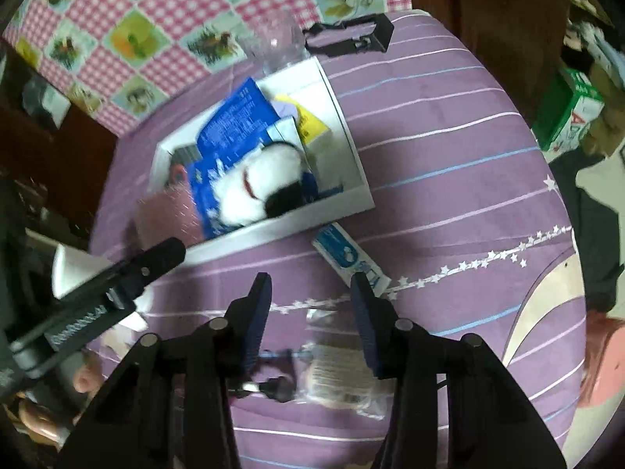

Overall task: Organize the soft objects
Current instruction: 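Grasp the small blue-white tube with the right gripper while the left moves toward the clear bag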

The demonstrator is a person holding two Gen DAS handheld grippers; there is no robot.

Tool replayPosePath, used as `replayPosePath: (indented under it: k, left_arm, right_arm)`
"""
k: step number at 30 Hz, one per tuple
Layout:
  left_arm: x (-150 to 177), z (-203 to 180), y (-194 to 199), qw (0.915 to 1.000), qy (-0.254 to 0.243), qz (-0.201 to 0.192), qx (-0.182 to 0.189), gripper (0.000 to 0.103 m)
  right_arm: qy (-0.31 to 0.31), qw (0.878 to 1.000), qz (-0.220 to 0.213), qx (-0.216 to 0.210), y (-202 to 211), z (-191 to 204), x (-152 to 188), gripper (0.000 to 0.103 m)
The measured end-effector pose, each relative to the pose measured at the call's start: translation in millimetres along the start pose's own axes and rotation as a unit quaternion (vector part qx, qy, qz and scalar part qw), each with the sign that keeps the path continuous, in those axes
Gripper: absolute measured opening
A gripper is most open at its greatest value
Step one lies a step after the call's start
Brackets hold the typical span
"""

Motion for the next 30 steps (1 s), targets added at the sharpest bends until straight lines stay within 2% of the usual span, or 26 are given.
replayPosePath:
  k: [3,6,10,12,13,15,17,21,22,24,30]
  left_arm:
    - [7,-5,-14,0.9993,0.004,0.031,0.018,0.066]
    - [12,-9,-24,0.9984,0.0,0.051,0.025,0.066]
    - [16,-8,-32,0.9981,0.0,0.06,0.015,0.066]
    - [16,-9,-33,0.9977,0.001,0.064,0.021,0.066]
    - [15,-8,-33,0.9976,0.002,0.065,0.024,0.066]
    - [14,-6,-33,0.9976,0.005,0.065,0.024,0.066]
    - [14,-3,-32,0.9976,0.009,0.064,0.024,0.066]
    - [11,4,-31,0.9974,0.016,0.065,0.025,0.066]
    - [11,7,-30,0.9974,0.02,0.064,0.026,0.066]
    - [10,12,-29,0.9973,0.025,0.063,0.027,0.066]
    - [10,22,-27,0.9968,0.039,0.064,0.029,0.066]
  right_arm:
    - [0.011,1.0,0.014,-0.006,-9,-5,3,0.043]
    - [0.019,0.999,0.012,0.024,-16,-16,2,0.043]
    - [0.027,0.999,0.022,0.04,-37,-28,1,0.043]
    - [0.032,0.997,0.031,0.068,-48,-33,2,0.043]
    - [0.042,0.996,0.019,0.071,-47,-31,0,0.043]
    - [0.052,0.996,0.023,0.07,-50,-27,1,0.043]
    - [0.062,0.994,0.016,0.09,-51,-25,0,0.043]
    - [0.093,0.985,0.015,0.147,-52,-24,-1,0.032]
    - [0.092,0.985,0.016,0.146,-52,-25,-1,0.031]
    - [0.082,0.986,0.016,0.146,-50,-29,-2,0.024]
    - [0.045,0.991,0.022,0.123,-48,-34,-7,0.021]
Point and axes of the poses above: each gripper's, at about its wrist camera, not at the fingertips, and y roughly against the way its jaws point, z to its left, x to its underside, the point moved 9 cm from there along -y, roughly the way its jaws point, and after that the axes turned 2 degrees about x, right-handed, at the moved point
